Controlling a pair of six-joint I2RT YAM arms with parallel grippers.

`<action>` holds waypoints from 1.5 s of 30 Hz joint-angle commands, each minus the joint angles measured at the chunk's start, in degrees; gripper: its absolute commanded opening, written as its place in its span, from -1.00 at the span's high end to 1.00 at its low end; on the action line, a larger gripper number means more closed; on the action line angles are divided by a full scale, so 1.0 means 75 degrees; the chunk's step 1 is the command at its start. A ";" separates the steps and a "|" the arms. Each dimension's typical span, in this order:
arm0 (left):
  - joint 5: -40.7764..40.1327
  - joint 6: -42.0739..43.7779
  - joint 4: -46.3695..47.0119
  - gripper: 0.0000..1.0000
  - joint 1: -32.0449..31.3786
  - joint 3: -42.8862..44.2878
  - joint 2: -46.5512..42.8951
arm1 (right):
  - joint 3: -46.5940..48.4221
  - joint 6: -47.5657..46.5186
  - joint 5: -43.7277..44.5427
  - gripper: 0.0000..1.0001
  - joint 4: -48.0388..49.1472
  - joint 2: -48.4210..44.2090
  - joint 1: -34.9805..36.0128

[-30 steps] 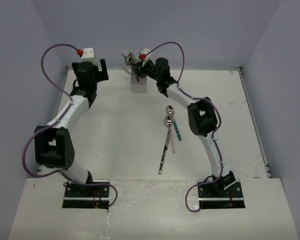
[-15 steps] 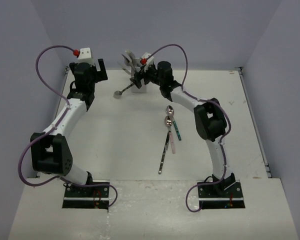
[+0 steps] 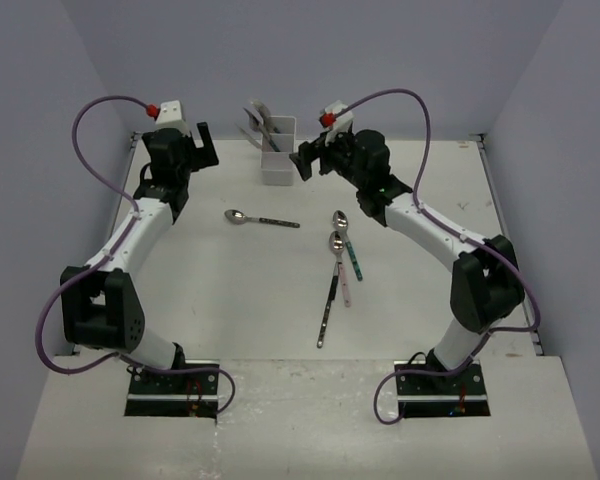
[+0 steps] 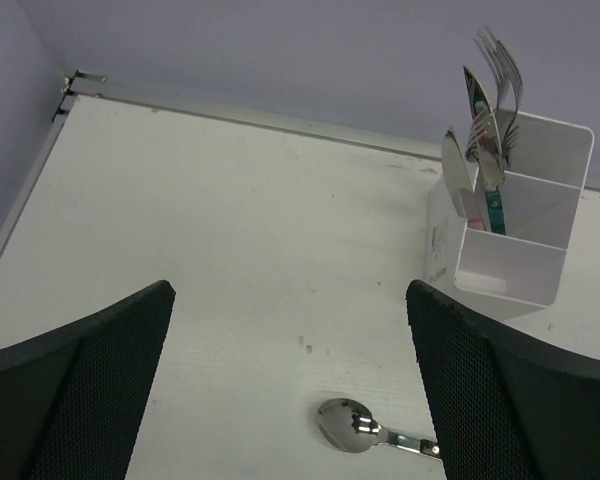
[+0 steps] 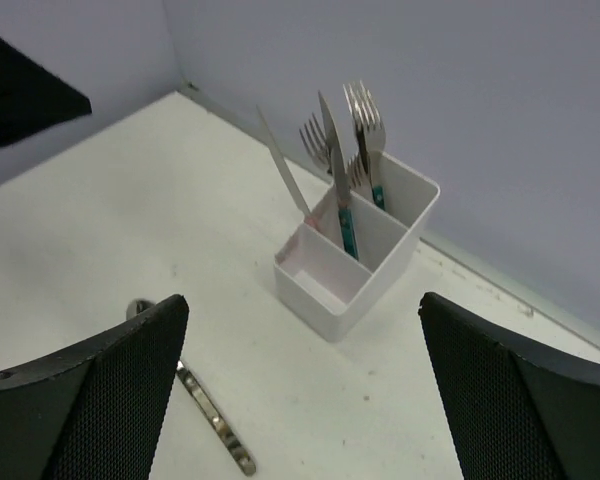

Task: Sort the eating utensils into containers

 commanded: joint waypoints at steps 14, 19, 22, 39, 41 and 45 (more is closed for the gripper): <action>-0.0288 -0.0843 -0.0656 -1.00 0.0055 -0.0445 -0.0283 | 0.4766 -0.2620 -0.1427 -0.98 -0.5907 0.3740 0.0954; -0.0511 -0.0586 -0.0574 -1.00 0.0055 -0.0387 -0.0260 | 0.7413 -0.1835 -0.0820 -0.98 -0.8085 0.5657 0.1095; -0.0733 -0.0468 -0.0539 -1.00 0.0055 -0.0352 -0.0224 | 0.8521 -0.1167 -0.0397 -0.98 -0.8744 0.6319 0.1259; -0.1097 -0.0222 -0.0585 -1.00 0.0055 -0.0480 -0.0178 | 0.8486 -0.0812 -0.0150 -0.26 -1.0080 0.6812 0.1576; -0.1144 -0.0198 -0.0597 -1.00 0.0055 -0.0492 -0.0154 | 0.8380 -0.0965 -0.0138 -0.09 -1.0161 0.6777 0.1680; -0.1307 -0.0151 -0.0609 -1.00 0.0055 -0.0504 -0.0154 | 0.8298 -0.1434 0.0528 0.38 -1.0314 0.6800 0.2067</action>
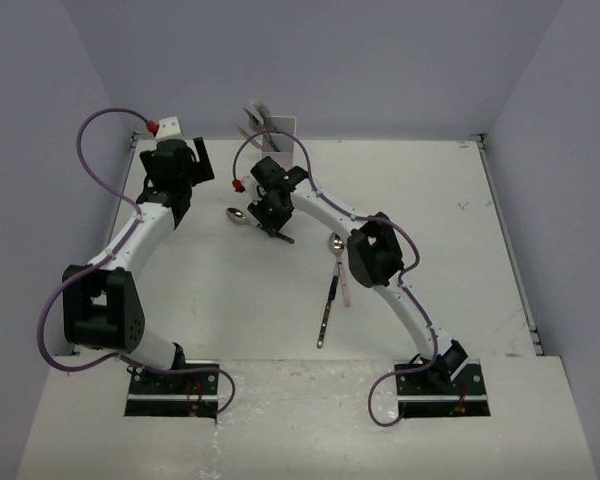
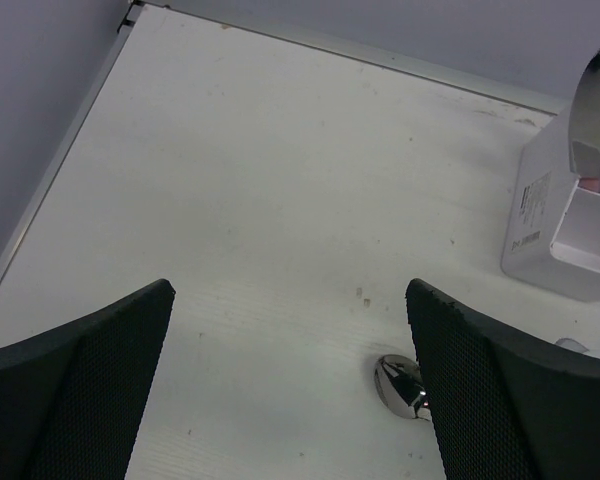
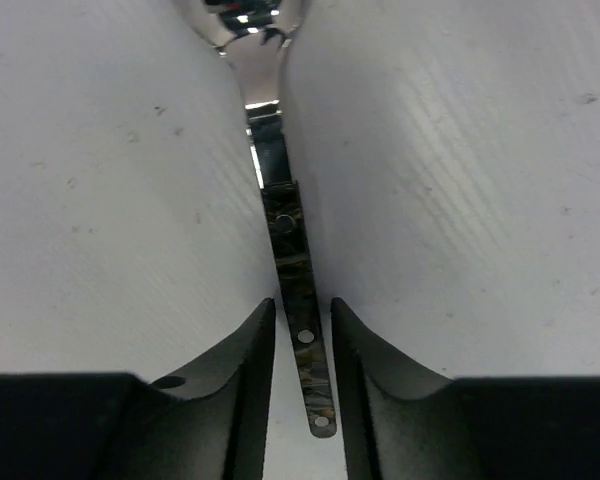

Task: Sort the eating utensils into containers

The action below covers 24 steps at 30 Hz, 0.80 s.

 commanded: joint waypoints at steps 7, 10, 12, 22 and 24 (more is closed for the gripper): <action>-0.0435 0.0260 0.0120 -1.00 0.0055 -0.0152 -0.0338 | 0.0089 -0.0473 0.0499 1.00 -0.0532 -0.0007 0.0582; -0.0446 0.0284 0.0132 -1.00 0.0055 -0.0175 -0.0432 | -0.0145 -0.0591 0.0475 1.00 -0.0184 -0.0205 0.0582; -0.0458 0.0295 0.0132 -1.00 0.0055 -0.0187 -0.0502 | -0.0611 -0.0591 0.0719 1.00 0.0622 -0.0695 0.0500; -0.0248 0.0249 0.0190 -1.00 0.0055 -0.0304 -0.0702 | -0.5045 -0.1060 -0.2122 1.00 0.6380 -0.4342 -0.0892; -0.0189 0.0248 0.0190 -1.00 0.0055 -0.0316 -0.0690 | -0.4870 -0.0885 -0.2337 1.00 0.6754 -0.4203 -0.1139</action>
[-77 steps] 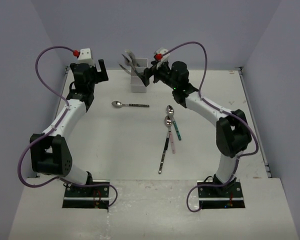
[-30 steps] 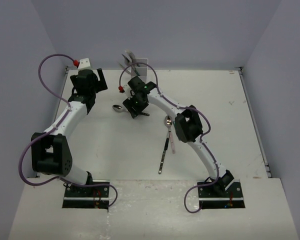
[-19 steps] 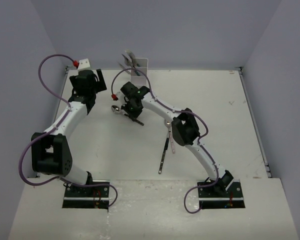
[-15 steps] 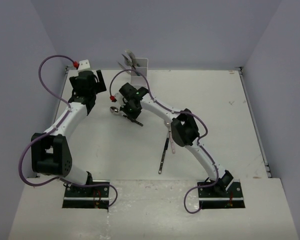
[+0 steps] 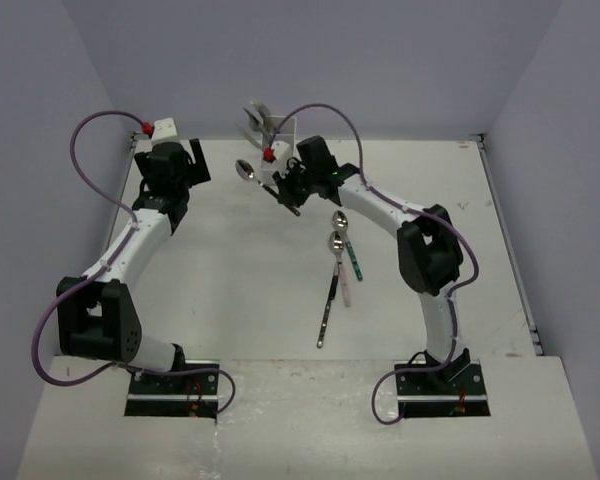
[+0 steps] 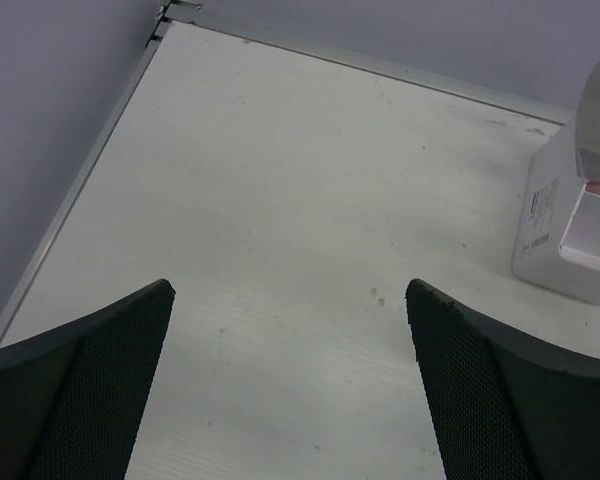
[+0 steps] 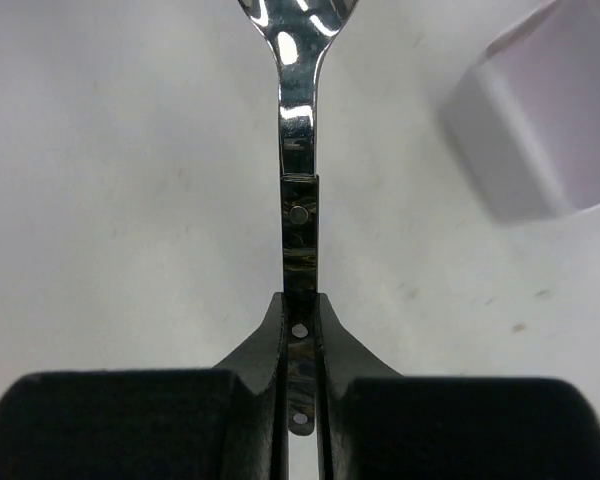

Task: Sort the eating utensils into containers

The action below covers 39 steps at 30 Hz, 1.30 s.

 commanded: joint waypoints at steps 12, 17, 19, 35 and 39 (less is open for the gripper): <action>-0.0029 0.0053 0.0474 -1.00 0.0055 0.0101 0.0045 | 0.3269 0.0161 -0.2171 1.00 0.4233 0.1938 -0.1077; 0.0241 -0.0251 0.0777 -1.00 0.0067 0.0183 0.0326 | 0.3181 0.1206 -0.2124 1.00 0.5556 0.2292 -0.1112; 0.0532 -0.0497 0.0931 -1.00 0.0067 0.0417 0.0747 | 0.2643 0.1265 -0.2194 1.00 0.5897 0.2059 -0.1136; 0.1541 -0.1283 0.2020 -1.00 -0.0096 0.2855 0.3338 | 0.0495 0.2402 -0.4501 1.00 0.7293 0.0569 -0.1089; 0.1857 -0.1283 0.2115 -1.00 -0.0237 0.3031 0.3339 | 0.0705 0.2227 -0.4457 1.00 0.6836 0.0627 -0.1030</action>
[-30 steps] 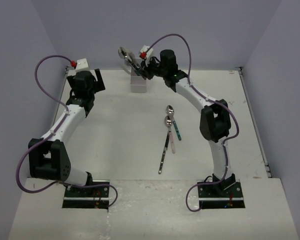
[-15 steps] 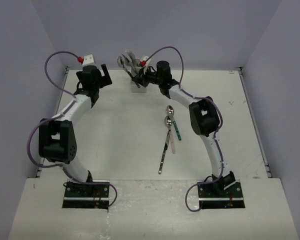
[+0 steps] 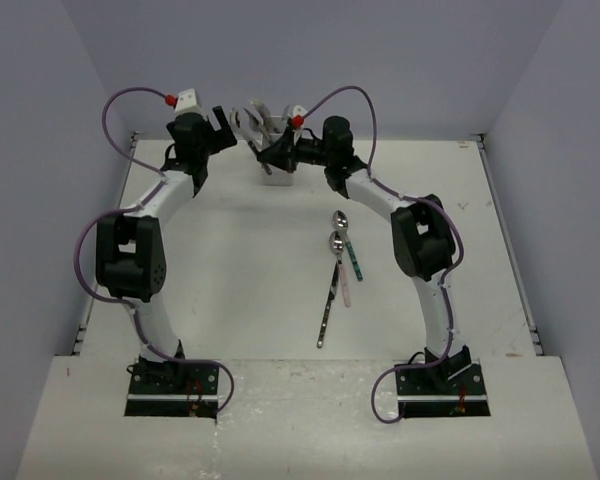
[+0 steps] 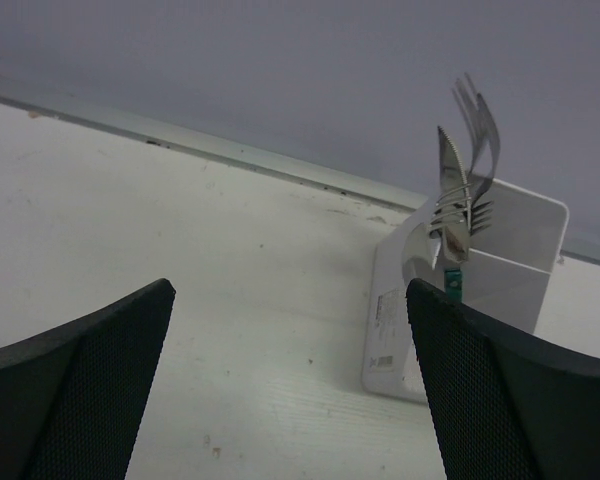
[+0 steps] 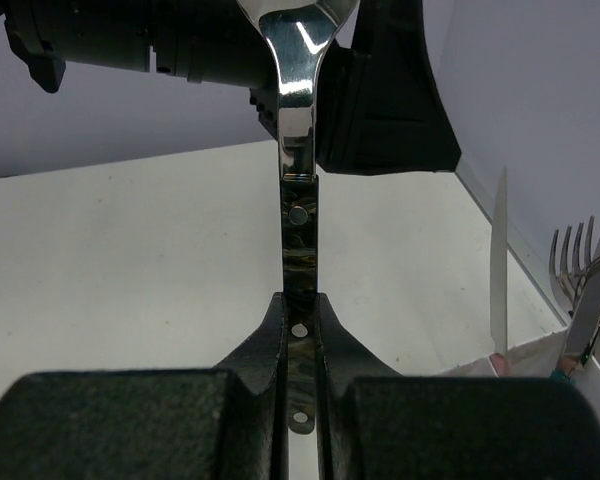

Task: Sort the eating utensils into containers

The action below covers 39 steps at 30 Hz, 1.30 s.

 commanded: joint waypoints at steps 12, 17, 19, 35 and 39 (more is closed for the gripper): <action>0.0396 0.0179 0.0465 -1.00 -0.0619 0.0497 -0.0340 | 0.0779 -0.0481 0.0335 1.00 -0.0626 -0.0176 0.0171; 0.0174 0.0178 0.0231 -1.00 -0.0712 0.0636 -0.0458 | 0.1247 -0.0305 0.0745 1.00 -0.0720 0.0070 0.0194; 0.0091 0.0237 0.0208 -1.00 -0.0759 0.0648 -0.0493 | 0.1469 -0.0480 0.1073 1.00 -0.0942 0.0164 0.0218; -0.0179 0.0518 -0.0179 -1.00 -0.1158 0.1000 -0.0540 | 0.1647 -0.0692 0.2023 1.00 -0.1331 0.0234 0.0534; -0.0155 0.0518 -0.0214 -1.00 -0.1240 0.0977 -0.0622 | 0.1693 -0.0575 0.2082 1.00 -0.1236 0.0293 0.0523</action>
